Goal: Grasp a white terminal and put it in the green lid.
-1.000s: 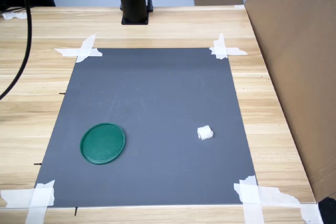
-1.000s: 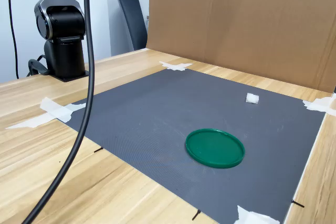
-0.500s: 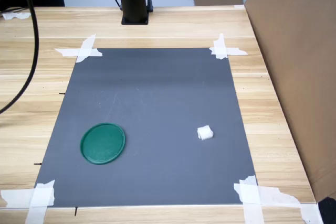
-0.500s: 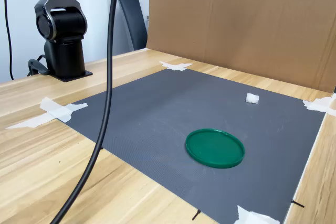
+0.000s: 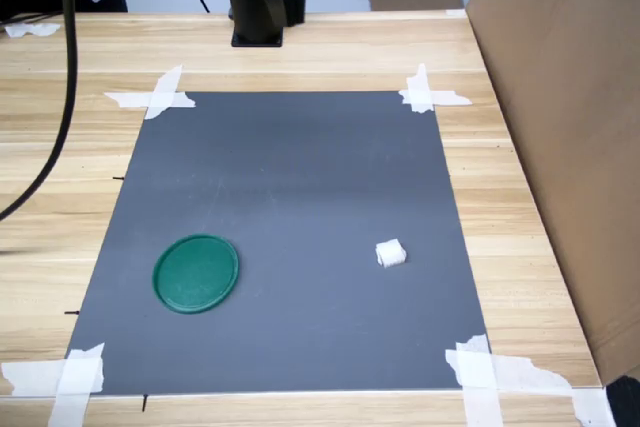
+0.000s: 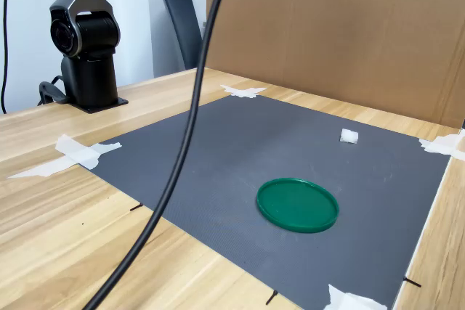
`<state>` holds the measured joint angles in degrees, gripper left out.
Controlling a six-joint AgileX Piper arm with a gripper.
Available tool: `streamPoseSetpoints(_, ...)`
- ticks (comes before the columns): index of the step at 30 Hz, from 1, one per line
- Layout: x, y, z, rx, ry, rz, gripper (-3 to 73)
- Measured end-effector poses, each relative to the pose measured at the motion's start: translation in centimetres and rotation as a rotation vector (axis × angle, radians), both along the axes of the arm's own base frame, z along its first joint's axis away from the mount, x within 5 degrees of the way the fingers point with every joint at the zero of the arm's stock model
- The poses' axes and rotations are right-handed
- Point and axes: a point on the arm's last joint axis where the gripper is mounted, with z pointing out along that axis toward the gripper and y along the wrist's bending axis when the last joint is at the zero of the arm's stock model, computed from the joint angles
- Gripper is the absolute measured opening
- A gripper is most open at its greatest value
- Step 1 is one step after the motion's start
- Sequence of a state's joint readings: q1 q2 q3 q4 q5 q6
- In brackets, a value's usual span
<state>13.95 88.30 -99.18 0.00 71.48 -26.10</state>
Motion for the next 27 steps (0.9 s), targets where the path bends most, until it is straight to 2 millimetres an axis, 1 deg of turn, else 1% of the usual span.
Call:
streamPoseSetpoints(3, 0.4, 0.7, 0.4, -0.042, -0.028, 0.051, -0.4)
streamPoseSetpoints(4, 0.4, 1.1, 0.3, -0.047, -0.028, 0.068, 0.2)
streamPoseSetpoints(6, 0.3, 2.8, 0.4, -0.104, -0.046, 0.184, 5.5)
streamPoseSetpoints(7, 0.3, 3.8, 0.0, -0.118, -0.039, 0.233, 10.4)
streamPoseSetpoints(9, 0.7, 4.8, -0.9, -0.131, -0.016, 0.265, 19.3)
streamPoseSetpoints(10, 1.6, 5.3, -2.1, -0.148, 0.016, 0.274, 31.7)
streamPoseSetpoints(12, 2.2, 5.5, -2.9, -0.164, 0.035, 0.272, 39.5)
streamPoseSetpoints(13, 2.7, 5.5, -3.5, -0.181, 0.045, 0.270, 46.4)
streamPoseSetpoints(14, 3.0, 5.6, -3.9, -0.188, 0.055, 0.270, 50.5)
streamPoseSetpoints(18, 3.2, 5.8, -4.2, -0.181, 0.067, 0.273, 54.1)
streamPoseSetpoints(19, 3.3, 6.1, -4.5, -0.157, 0.079, 0.280, 55.6)
streamPoseSetpoints(22, 3.7, 6.9, -5.5, -0.173, 0.100, 0.299, 55.8)
streamPoseSetpoints(24, 4.1, 8.3, -6.9, -0.220, 0.125, 0.334, 55.9)
streamPoseSetpoints(27, 4.3, 9.3, -7.9, -0.262, 0.138, 0.375, 56.0)
